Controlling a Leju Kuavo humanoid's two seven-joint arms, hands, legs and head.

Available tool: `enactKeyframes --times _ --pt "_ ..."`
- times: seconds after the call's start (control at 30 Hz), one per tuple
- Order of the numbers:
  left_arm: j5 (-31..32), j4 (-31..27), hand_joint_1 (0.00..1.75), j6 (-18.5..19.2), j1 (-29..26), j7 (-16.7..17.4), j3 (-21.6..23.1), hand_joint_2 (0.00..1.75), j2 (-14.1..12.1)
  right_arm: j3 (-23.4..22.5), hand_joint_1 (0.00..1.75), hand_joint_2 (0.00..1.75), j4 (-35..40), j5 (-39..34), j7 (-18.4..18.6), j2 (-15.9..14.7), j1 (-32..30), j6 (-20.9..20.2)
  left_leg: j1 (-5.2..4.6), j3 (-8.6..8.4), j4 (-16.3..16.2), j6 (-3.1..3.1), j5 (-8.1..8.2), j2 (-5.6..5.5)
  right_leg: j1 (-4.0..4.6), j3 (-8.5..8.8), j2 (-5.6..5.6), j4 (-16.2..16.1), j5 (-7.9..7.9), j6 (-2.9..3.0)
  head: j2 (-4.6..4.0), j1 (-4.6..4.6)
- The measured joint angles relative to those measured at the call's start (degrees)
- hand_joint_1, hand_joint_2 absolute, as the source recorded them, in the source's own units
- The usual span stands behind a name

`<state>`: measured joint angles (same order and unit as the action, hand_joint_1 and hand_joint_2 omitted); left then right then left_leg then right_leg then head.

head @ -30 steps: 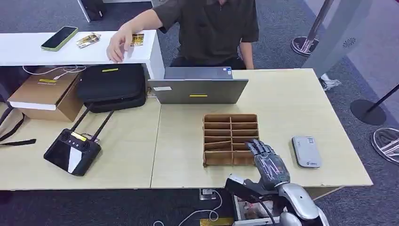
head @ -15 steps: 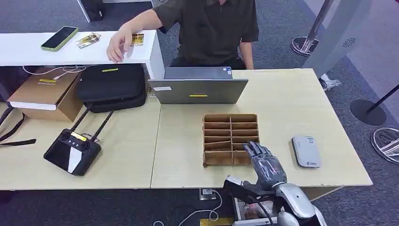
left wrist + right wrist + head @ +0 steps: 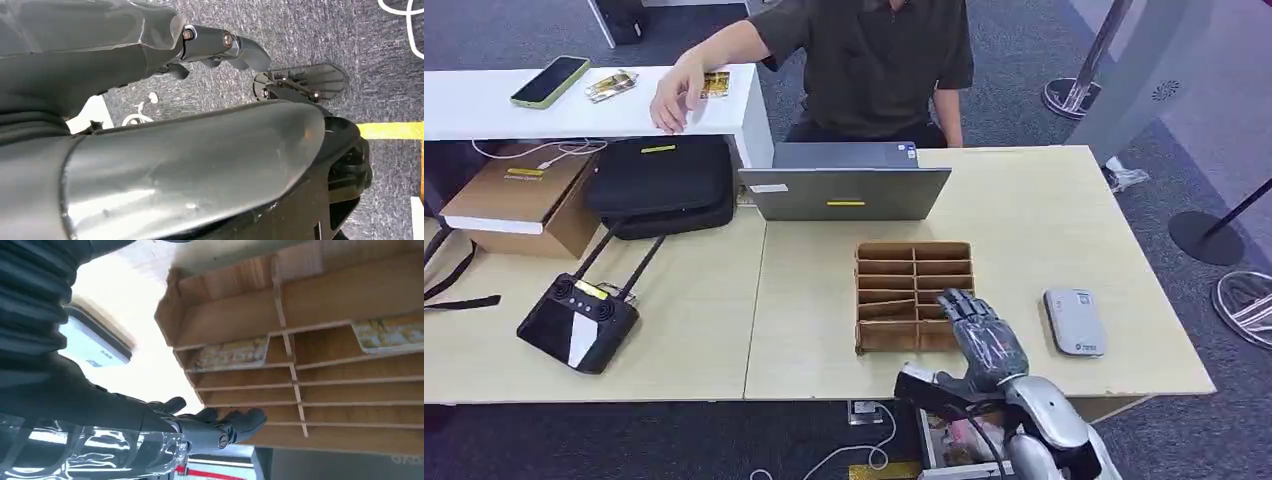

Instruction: Pass the card to the sensor for recognition and then transmit it.

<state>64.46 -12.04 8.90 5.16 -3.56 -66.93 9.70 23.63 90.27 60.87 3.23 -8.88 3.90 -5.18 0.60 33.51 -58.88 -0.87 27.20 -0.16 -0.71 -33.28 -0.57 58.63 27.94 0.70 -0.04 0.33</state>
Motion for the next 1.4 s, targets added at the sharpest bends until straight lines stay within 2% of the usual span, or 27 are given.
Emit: enactKeyframes --times 0.3,0.77,1.4 --pt "0.52 0.00 0.00 -0.72 0.23 0.33 0.00 0.00 0.00 -0.13 0.00 1.75 -3.92 -1.29 -0.37 1.45 5.12 2.80 0.00 -0.01 0.00 0.01 -0.02 0.02 0.00 0.00 -0.01 0.00 -0.01 0.01 0.00 0.00" --pt "0.77 0.00 0.00 -1.70 0.41 0.48 0.00 0.00 0.17 -1.64 0.00 1.75 -4.83 -1.42 -0.20 1.88 4.95 3.00 0.00 -0.02 0.00 0.01 -0.01 0.02 0.00 -0.01 -0.01 -0.01 -0.01 0.01 0.00 0.00" --pt "0.24 0.00 0.00 -1.90 0.38 0.31 0.00 0.00 0.15 -3.72 0.00 1.75 -5.29 -0.68 0.28 -0.48 4.48 1.38 0.00 -0.01 0.00 0.01 -0.01 0.02 0.00 -0.01 0.00 0.00 -0.01 0.01 0.00 0.00"
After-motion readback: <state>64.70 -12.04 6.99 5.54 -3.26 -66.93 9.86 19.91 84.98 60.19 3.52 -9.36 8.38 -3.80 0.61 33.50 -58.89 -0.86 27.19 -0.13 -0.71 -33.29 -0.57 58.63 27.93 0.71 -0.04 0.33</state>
